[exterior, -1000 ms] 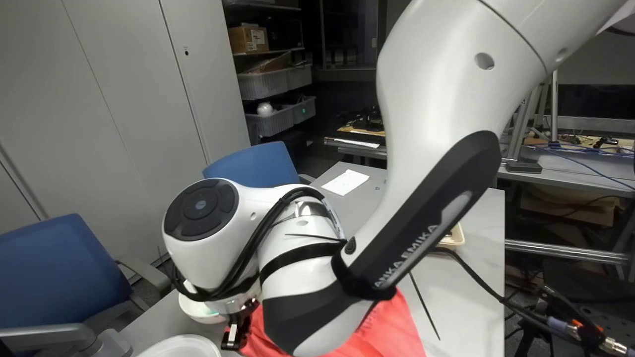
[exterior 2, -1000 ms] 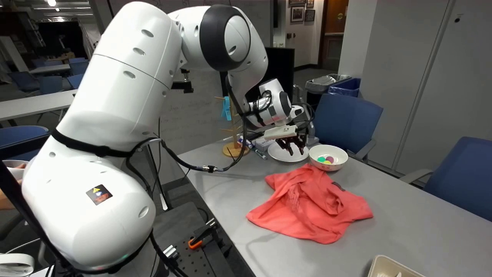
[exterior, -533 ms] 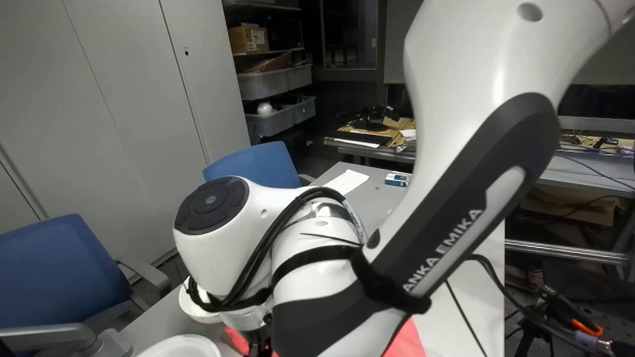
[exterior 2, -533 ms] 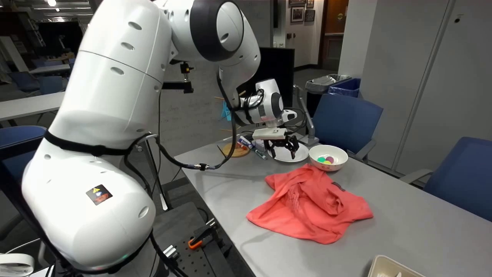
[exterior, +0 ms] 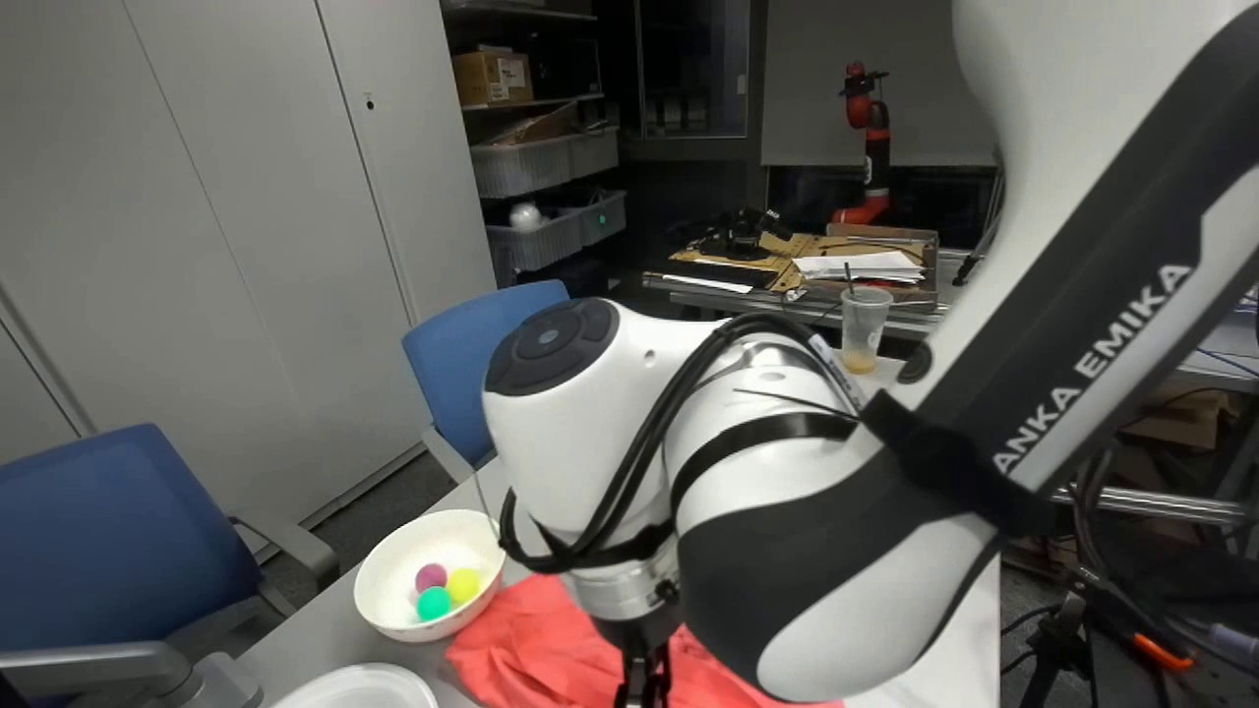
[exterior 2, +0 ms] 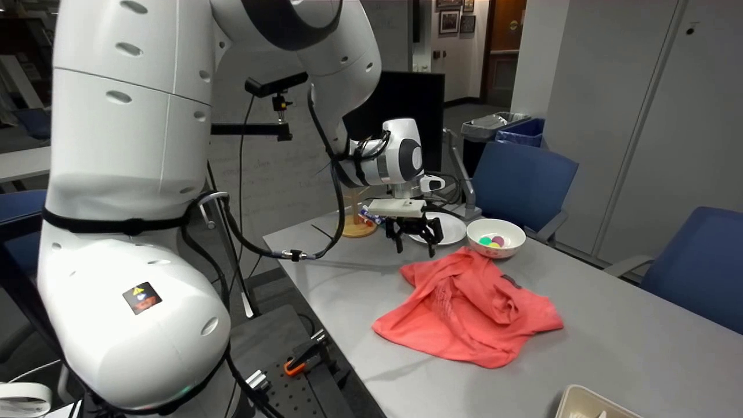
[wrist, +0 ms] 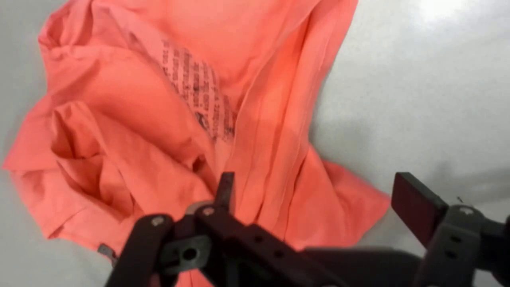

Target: Fold up the peach sweat shirt on the table.

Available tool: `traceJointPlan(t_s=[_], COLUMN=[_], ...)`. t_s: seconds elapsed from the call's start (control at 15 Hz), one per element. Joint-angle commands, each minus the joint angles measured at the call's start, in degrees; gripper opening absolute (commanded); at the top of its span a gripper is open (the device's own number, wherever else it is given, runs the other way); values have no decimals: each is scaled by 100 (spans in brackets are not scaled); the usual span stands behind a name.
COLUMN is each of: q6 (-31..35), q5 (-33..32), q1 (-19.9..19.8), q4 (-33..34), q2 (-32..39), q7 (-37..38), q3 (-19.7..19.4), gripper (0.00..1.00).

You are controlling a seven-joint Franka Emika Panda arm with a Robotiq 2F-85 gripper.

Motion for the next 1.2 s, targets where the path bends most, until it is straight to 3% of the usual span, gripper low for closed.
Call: traceJointPlan(t_s=[0.0, 0.2, 0.53, 1.13], q6=[200, 642, 1232, 2020], q5=[495, 853, 1332, 741], q1=[-475, -712, -905, -568], q4=[-923, -1531, -1987, -2191], q2=[-542, -625, -402, 73], q7=[-503, -756, -1147, -891], q3=[207, 292, 488, 151], gripper=[100, 100, 100, 100])
